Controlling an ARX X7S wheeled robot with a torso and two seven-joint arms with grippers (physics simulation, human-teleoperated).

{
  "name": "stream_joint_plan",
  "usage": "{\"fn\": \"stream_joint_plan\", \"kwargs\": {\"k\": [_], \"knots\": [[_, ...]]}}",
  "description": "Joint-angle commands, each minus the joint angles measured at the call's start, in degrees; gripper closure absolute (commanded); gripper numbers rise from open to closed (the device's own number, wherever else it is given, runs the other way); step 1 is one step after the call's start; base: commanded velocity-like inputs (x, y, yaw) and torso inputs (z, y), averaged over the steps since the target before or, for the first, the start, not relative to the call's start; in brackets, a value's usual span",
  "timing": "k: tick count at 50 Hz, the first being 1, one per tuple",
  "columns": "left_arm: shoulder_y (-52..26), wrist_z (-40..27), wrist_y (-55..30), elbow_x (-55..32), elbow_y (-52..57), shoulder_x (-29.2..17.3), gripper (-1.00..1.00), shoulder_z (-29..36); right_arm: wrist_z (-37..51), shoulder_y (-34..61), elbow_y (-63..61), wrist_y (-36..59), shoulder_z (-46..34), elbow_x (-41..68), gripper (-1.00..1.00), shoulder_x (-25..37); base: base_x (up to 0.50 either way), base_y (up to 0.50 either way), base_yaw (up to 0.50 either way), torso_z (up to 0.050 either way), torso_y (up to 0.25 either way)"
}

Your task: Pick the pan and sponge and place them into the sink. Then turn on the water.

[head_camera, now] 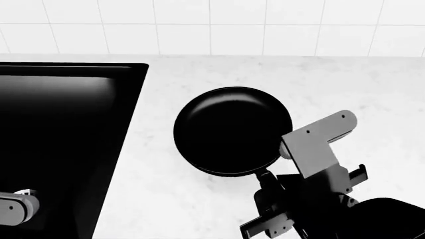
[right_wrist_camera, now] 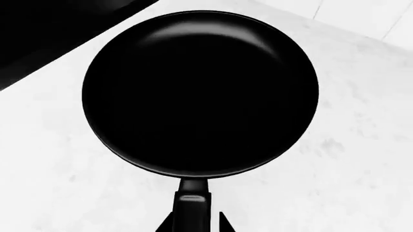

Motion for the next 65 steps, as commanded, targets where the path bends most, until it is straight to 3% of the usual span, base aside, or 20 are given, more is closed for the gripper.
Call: {"fn": "stream_joint_plan", "kwargs": {"k": [1,5,11,12,28,56,65], "knots": [[0.5,0.0,0.4,0.2,-0.7,-0.2,-1.00,0.0,0.9,-1.7,-3.8,-7.7,4.4,-1.2,1.00,0.4,0.00,0.00,0.00,0.000,0.000],[0.4,-0.1,0.6,0.4,-0.9,-0.1,-1.00,0.4,2.7,-5.4,-2.7,-11.4,11.4,2.0,1.00,-2.7,0.00,0.00,0.00,0.000,0.002],[0.3,-0.2,0.8,0.6,-1.2,-0.3,-1.00,0.4,-3.6,-7.5,-6.1,-20.6,1.2,-8.3,1.00,1.4,0.00,0.00,0.00,0.000,0.000],[0.5,-0.2,0.9,0.6,-1.0,-0.4,-1.00,0.3,-2.4,-7.9,-5.7,-21.1,3.1,-7.6,1.00,0.5,0.00,0.00,0.00,0.000,0.010],[0.0,-0.7,0.5,0.4,-0.4,-0.6,-1.00,0.5,3.9,-9.6,-5.0,-11.7,14.1,5.1,1.00,-1.5,0.00,0.00,0.00,0.000,0.001],[0.3,-0.9,1.1,-0.7,0.7,-1.3,-1.00,-0.9,3.5,-11.1,-7.2,-9.7,12.2,5.7,1.00,1.2,0.00,0.00,0.00,0.001,0.002],[0.5,-1.0,1.2,-0.8,0.7,-1.6,-1.00,-1.3,3.1,-11.7,-7.3,-10.2,11.6,5.5,1.00,1.6,0.00,0.50,0.00,0.000,0.001]]}}
